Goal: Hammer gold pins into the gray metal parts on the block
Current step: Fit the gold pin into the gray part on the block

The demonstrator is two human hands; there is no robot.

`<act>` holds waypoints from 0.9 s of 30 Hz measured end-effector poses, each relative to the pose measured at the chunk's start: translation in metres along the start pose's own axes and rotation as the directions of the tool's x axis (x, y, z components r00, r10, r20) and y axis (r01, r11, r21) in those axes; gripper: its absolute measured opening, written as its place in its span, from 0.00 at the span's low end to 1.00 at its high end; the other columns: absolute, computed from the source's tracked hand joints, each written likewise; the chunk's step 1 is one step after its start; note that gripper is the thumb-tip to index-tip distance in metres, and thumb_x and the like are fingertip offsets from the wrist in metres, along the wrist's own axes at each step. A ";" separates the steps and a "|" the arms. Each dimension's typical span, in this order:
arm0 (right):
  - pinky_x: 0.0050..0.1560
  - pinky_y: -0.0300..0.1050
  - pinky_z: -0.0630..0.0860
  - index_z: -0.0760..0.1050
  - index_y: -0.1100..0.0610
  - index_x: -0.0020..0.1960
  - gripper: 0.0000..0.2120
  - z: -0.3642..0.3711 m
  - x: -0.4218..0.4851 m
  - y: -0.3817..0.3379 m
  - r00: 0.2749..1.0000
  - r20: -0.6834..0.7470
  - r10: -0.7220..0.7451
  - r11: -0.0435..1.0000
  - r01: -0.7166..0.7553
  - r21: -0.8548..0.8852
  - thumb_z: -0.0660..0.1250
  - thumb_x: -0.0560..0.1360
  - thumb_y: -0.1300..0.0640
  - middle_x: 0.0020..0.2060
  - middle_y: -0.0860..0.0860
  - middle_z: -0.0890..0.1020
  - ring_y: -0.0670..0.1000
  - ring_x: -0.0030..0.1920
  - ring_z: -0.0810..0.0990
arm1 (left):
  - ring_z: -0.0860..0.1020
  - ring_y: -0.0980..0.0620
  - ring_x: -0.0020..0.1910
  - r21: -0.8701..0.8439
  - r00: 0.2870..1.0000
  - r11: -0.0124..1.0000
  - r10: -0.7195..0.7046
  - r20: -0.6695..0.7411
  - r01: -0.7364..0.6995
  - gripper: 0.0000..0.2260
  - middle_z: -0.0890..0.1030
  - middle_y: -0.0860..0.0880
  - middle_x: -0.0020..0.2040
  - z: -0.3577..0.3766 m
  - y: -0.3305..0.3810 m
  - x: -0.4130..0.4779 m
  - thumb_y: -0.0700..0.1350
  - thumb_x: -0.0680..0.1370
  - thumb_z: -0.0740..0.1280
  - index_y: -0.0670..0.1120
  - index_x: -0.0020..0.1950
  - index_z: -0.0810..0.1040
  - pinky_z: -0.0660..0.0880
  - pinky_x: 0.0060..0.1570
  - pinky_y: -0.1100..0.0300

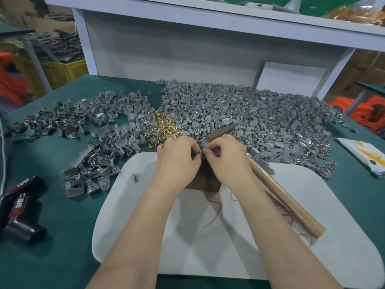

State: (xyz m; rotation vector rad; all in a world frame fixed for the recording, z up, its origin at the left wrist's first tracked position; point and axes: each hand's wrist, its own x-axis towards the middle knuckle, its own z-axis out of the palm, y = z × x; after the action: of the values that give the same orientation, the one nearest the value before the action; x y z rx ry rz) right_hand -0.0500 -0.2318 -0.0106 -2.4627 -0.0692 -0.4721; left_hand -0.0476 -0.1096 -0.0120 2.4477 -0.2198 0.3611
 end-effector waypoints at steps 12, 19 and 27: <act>0.42 0.40 0.65 0.77 0.57 0.41 0.05 0.001 0.000 -0.001 1.000 0.006 0.007 1.000 -0.007 0.004 0.66 0.75 0.58 0.40 0.48 0.71 0.47 0.42 0.69 | 0.73 0.46 0.56 0.009 1.000 1.000 0.006 -0.007 -0.006 0.03 0.80 0.53 0.50 0.001 0.000 0.000 0.46 0.75 0.66 0.51 0.45 0.80 0.66 0.56 0.51; 0.47 0.44 0.69 0.77 0.57 0.42 0.04 -0.003 0.004 -0.003 0.998 0.065 0.025 0.999 -0.022 -0.046 0.66 0.75 0.58 0.42 0.49 0.72 0.50 0.44 0.72 | 0.71 0.46 0.57 0.008 1.000 1.000 -0.006 -0.002 0.006 0.03 0.79 0.53 0.51 0.002 0.000 0.000 0.47 0.76 0.66 0.51 0.46 0.79 0.64 0.56 0.53; 0.42 0.39 0.64 0.81 0.57 0.43 0.07 -0.008 0.001 0.002 0.997 0.075 0.028 0.998 -0.032 0.048 0.66 0.76 0.57 0.36 0.47 0.74 0.48 0.43 0.73 | 0.73 0.46 0.56 0.008 1.000 1.000 0.001 0.008 -0.001 0.02 0.80 0.53 0.50 -0.001 0.001 -0.001 0.47 0.76 0.67 0.51 0.45 0.79 0.68 0.57 0.52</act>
State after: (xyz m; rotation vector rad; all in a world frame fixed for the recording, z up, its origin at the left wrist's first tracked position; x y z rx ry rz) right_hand -0.0509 -0.2380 -0.0055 -2.4288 -0.0733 -0.3619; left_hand -0.0487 -0.1095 -0.0109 2.4574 -0.2230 0.3528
